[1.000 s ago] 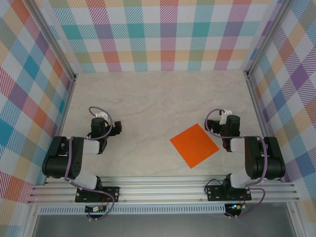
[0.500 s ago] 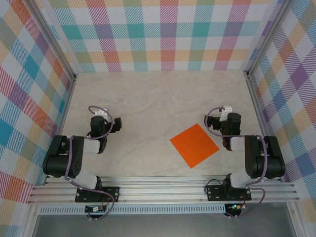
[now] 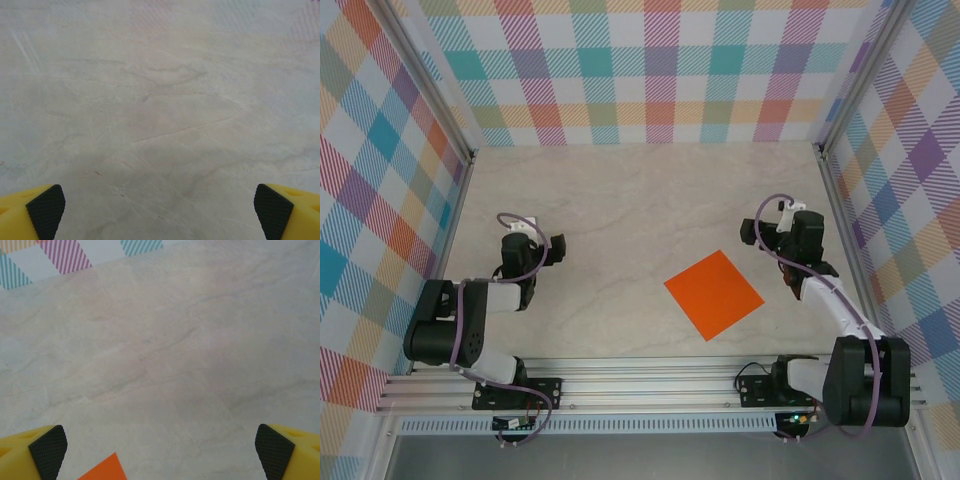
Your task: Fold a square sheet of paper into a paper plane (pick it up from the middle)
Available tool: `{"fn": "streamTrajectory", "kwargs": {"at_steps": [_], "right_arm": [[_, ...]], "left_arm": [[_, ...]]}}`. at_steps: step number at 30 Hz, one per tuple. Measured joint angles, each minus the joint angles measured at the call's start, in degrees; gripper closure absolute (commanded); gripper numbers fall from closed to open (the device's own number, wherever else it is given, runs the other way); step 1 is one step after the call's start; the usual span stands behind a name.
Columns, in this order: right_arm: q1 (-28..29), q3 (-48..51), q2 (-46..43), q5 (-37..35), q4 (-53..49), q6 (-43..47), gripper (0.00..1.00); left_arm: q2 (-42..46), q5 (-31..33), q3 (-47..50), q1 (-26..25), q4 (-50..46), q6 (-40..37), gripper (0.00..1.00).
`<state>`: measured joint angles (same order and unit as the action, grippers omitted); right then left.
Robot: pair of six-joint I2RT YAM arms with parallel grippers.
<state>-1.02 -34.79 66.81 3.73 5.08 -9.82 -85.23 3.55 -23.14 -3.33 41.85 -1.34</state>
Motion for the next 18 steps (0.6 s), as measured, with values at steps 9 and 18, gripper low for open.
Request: {"fn": "streamTrajectory", "kwargs": {"at_steps": [9, 18], "right_arm": [[-0.09, -8.9, 3.28, 0.11, -20.09, -11.34, 0.0], [-0.13, -10.23, 4.96, 16.37, -28.3, -15.5, 0.0]], "left_arm": [[12.24, 0.22, 3.54, -0.02, -2.38, 2.12, 0.0], [35.1, 1.92, 3.76, -0.02, -19.93, 10.99, 0.0]]}}
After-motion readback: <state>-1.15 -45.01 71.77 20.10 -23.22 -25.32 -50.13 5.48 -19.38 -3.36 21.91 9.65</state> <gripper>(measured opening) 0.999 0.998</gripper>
